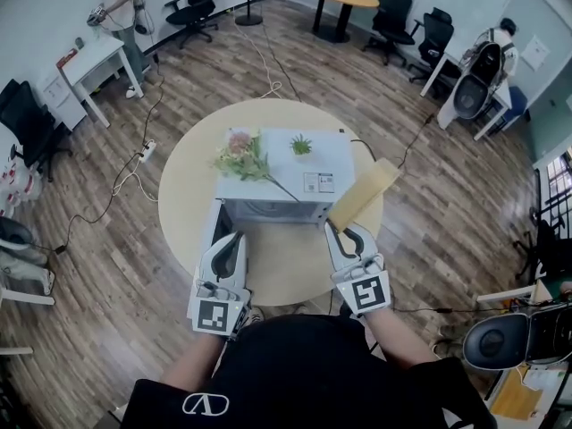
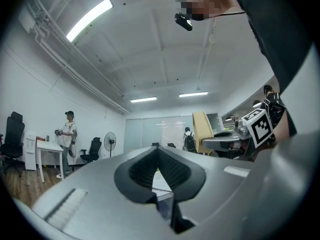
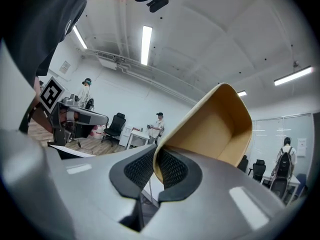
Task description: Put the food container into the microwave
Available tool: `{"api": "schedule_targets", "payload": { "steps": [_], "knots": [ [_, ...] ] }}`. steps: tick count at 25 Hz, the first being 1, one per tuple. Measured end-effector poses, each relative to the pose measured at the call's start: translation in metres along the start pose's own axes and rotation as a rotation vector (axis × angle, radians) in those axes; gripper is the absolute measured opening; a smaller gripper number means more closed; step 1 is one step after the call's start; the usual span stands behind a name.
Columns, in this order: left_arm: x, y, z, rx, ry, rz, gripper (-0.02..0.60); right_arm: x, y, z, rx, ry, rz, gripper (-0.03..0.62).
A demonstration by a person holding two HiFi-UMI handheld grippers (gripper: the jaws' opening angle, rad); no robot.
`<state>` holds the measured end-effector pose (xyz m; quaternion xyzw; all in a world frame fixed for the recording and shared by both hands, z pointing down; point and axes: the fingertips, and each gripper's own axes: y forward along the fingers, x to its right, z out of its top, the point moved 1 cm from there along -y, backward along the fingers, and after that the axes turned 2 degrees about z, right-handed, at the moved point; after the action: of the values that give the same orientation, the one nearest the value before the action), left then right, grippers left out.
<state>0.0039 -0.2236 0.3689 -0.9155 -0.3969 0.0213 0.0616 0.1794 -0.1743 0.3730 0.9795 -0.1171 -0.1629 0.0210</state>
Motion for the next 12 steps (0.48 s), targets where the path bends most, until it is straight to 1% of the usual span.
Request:
{"api": "schedule_targets", "payload": {
  "steps": [2, 6, 8, 10, 12],
  "knots": [
    [-0.002, -0.003, -0.008, -0.042, -0.009, 0.013, 0.000, -0.004, 0.011, -0.001, -0.024, -0.025, 0.043, 0.018],
    [-0.008, -0.009, -0.018, -0.049, -0.014, 0.039, 0.000, -0.024, 0.035, -0.009, -0.091, -0.074, 0.177, 0.018],
    [-0.012, -0.018, -0.027, -0.072, -0.020, 0.051, 0.000, -0.042, 0.045, -0.018, -0.128, -0.104, 0.268, 0.018],
    [-0.019, -0.024, -0.030, -0.059, -0.026, 0.071, 0.000, -0.064, 0.054, -0.032, -0.176, -0.144, 0.374, 0.018],
    [-0.024, -0.029, -0.036, -0.075, -0.031, 0.090, 0.000, -0.088, 0.059, -0.047, -0.234, -0.199, 0.486, 0.018]
  ]
}}
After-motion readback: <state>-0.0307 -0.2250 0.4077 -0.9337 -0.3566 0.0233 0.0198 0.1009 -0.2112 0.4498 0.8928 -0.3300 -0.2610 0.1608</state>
